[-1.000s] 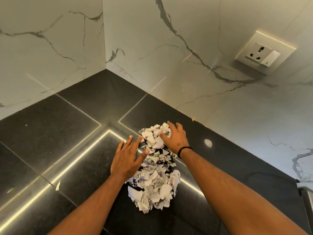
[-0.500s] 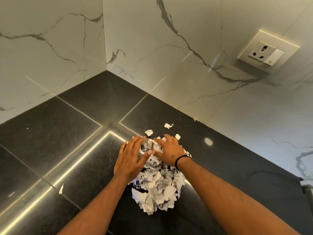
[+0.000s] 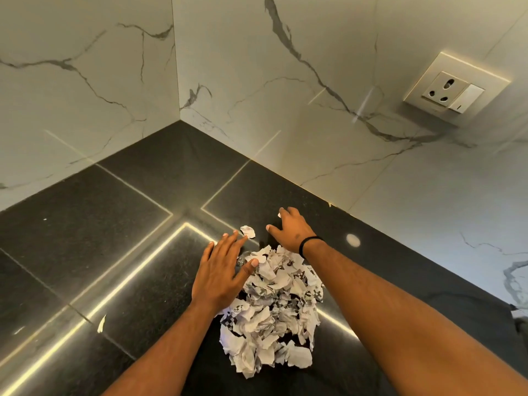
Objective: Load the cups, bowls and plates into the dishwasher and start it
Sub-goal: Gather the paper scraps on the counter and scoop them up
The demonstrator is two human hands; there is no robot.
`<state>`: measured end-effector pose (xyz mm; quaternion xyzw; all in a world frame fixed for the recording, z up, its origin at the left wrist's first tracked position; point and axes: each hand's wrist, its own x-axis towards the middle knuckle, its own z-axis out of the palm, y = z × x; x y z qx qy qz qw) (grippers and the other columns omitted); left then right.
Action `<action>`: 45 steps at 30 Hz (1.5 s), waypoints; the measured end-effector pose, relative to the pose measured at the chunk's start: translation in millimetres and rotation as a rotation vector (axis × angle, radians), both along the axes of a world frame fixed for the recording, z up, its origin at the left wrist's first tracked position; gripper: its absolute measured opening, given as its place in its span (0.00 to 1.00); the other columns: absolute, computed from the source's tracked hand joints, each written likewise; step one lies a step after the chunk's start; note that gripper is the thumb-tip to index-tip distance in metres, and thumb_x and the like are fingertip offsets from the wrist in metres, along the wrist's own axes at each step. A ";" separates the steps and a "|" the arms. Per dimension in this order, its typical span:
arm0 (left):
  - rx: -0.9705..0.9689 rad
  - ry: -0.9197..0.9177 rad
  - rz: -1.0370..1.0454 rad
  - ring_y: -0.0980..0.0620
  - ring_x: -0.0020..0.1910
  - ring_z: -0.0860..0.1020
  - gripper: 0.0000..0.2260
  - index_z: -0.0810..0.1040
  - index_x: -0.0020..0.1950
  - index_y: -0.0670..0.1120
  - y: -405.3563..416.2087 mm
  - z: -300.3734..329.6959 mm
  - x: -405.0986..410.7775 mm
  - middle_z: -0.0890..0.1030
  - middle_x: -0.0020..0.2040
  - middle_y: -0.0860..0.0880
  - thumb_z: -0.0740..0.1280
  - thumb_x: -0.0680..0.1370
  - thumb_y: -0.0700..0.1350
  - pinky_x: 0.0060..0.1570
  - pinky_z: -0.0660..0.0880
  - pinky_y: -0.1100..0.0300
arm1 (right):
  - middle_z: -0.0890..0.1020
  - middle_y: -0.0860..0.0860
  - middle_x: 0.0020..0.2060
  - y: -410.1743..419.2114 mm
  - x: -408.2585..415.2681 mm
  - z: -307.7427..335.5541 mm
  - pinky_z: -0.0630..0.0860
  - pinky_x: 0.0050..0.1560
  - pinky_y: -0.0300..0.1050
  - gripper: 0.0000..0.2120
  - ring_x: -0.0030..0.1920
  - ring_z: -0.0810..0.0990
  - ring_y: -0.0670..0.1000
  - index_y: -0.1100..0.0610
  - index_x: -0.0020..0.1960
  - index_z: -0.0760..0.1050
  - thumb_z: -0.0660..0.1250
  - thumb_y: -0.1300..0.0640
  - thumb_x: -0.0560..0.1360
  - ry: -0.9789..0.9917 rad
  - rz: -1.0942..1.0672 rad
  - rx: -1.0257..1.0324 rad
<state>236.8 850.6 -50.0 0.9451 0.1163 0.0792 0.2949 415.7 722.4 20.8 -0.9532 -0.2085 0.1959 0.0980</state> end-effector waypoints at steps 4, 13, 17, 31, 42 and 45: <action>0.000 0.010 0.007 0.59 0.81 0.45 0.36 0.51 0.82 0.58 0.7 -0.8 1.7 0.49 0.82 0.57 0.39 0.78 0.74 0.80 0.41 0.51 | 0.57 0.59 0.79 11.5 10.2 -14.4 0.63 0.76 0.58 0.34 0.78 0.59 0.61 0.54 0.81 0.51 0.60 0.43 0.82 0.070 -0.030 0.000; -0.041 0.008 0.024 0.59 0.81 0.46 0.39 0.51 0.83 0.52 0.5 2.8 1.5 0.52 0.83 0.54 0.35 0.78 0.72 0.80 0.44 0.51 | 0.59 0.56 0.75 24.0 -45.6 -17.8 0.63 0.70 0.70 0.24 0.75 0.56 0.64 0.42 0.78 0.59 0.51 0.40 0.83 -0.014 0.349 -0.141; -0.024 0.004 0.021 0.59 0.81 0.48 0.38 0.53 0.83 0.52 1.1 1.5 0.2 0.54 0.82 0.54 0.36 0.78 0.71 0.80 0.44 0.52 | 0.73 0.57 0.64 1.6 -58.5 -8.9 0.71 0.64 0.56 0.19 0.64 0.72 0.60 0.51 0.70 0.74 0.55 0.47 0.84 0.011 0.416 -0.068; 0.025 -0.001 0.001 0.56 0.81 0.50 0.36 0.59 0.81 0.54 1.1 -2.0 1.9 0.60 0.81 0.54 0.37 0.79 0.70 0.80 0.44 0.50 | 0.63 0.60 0.77 -33.2 -44.6 -5.5 0.61 0.74 0.51 0.28 0.76 0.62 0.58 0.62 0.79 0.56 0.53 0.47 0.85 0.050 0.066 0.015; -0.105 -0.003 0.030 0.56 0.80 0.53 0.35 0.61 0.80 0.56 -0.3 5.4 4.0 0.62 0.80 0.54 0.43 0.78 0.70 0.79 0.43 0.51 | 0.57 0.52 0.80 -105.7 -98.6 -26.6 0.51 0.78 0.53 0.31 0.81 0.50 0.52 0.52 0.81 0.55 0.54 0.40 0.83 -0.158 -0.326 0.434; -0.188 0.068 -0.023 0.54 0.81 0.51 0.33 0.58 0.81 0.56 -4.8 9.5 11.9 0.59 0.81 0.52 0.46 0.78 0.68 0.77 0.43 0.52 | 0.53 0.51 0.81 -102.3 -110.8 -49.0 0.46 0.79 0.53 0.30 0.81 0.47 0.50 0.51 0.81 0.52 0.51 0.40 0.83 -0.050 -0.373 0.465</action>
